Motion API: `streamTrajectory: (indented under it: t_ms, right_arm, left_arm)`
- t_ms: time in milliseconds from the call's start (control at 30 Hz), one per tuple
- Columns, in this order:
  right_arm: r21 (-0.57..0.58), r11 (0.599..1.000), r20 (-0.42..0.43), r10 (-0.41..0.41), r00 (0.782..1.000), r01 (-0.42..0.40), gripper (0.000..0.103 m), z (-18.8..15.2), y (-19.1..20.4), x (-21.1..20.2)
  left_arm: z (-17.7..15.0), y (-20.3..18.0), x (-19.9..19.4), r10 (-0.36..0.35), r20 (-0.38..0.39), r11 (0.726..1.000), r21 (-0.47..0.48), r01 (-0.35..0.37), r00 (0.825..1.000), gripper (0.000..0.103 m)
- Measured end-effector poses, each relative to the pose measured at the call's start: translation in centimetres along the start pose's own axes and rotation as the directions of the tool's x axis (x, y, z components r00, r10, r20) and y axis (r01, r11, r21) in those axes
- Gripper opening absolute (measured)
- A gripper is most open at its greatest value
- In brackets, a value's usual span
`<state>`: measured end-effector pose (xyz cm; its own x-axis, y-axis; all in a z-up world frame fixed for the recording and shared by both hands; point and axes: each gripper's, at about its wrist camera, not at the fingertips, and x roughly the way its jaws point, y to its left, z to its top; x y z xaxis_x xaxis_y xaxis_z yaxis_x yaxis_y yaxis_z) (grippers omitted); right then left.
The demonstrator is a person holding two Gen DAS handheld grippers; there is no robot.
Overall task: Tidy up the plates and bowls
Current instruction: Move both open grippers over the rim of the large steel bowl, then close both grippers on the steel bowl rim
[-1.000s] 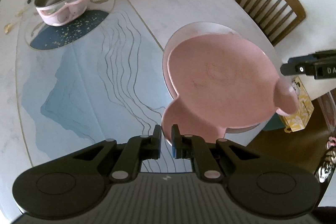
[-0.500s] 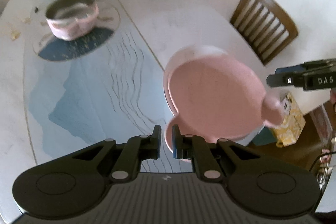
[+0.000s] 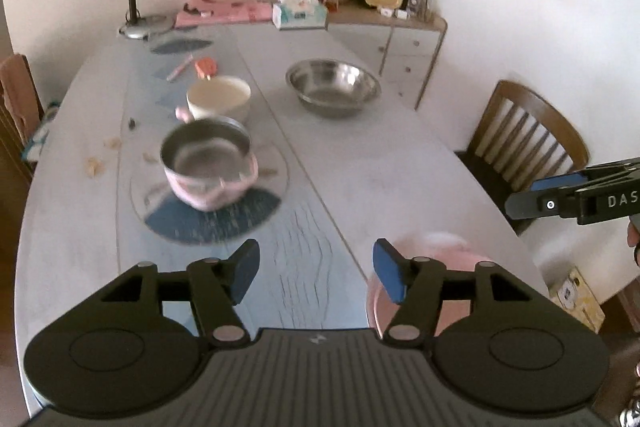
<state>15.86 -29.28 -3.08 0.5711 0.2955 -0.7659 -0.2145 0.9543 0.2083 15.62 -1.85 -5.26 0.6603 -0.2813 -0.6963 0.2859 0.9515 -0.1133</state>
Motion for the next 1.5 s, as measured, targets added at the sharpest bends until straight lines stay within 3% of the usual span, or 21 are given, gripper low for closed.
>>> streamTrajectory:
  t_ms: [167,333,600,800,1200,1500]
  right_arm:
    - [-0.007,1.000,0.034,-0.022,0.999,0.023,0.087,3.4,-0.9,0.3]
    - [-0.012,0.998,0.042,-0.063,0.997,0.064,0.094,7.0,-3.4,1.4]
    - [0.038,0.994,0.043,-0.106,0.993,0.104,0.095,14.0,-9.6,2.9]
    - [0.041,0.991,0.038,-0.130,0.991,0.129,0.095,19.0,-13.1,6.7]
    - [0.049,0.991,-0.073,-0.118,0.990,0.122,0.090,24.1,-17.2,18.9]
    - [0.074,0.991,-0.144,-0.104,0.984,0.116,0.071,24.9,-18.2,26.3]
  left_arm:
    - [3.5,-0.6,2.0,0.023,0.017,1.000,0.004,-0.023,1.000,0.072]
    - [7.3,-1.2,5.5,0.039,0.010,0.999,-0.001,-0.039,0.999,0.075]
    - [15.0,-2.3,12.0,0.103,0.005,0.994,-0.022,-0.103,0.995,0.075]
    - [19.9,-2.5,17.9,0.165,-0.019,0.985,-0.051,-0.165,0.986,0.075]
    - [22.8,-1.5,29.8,0.214,-0.128,0.968,-0.105,-0.228,0.968,0.075]
    - [22.8,-0.5,36.1,0.240,-0.215,0.953,-0.132,-0.272,0.947,0.075]
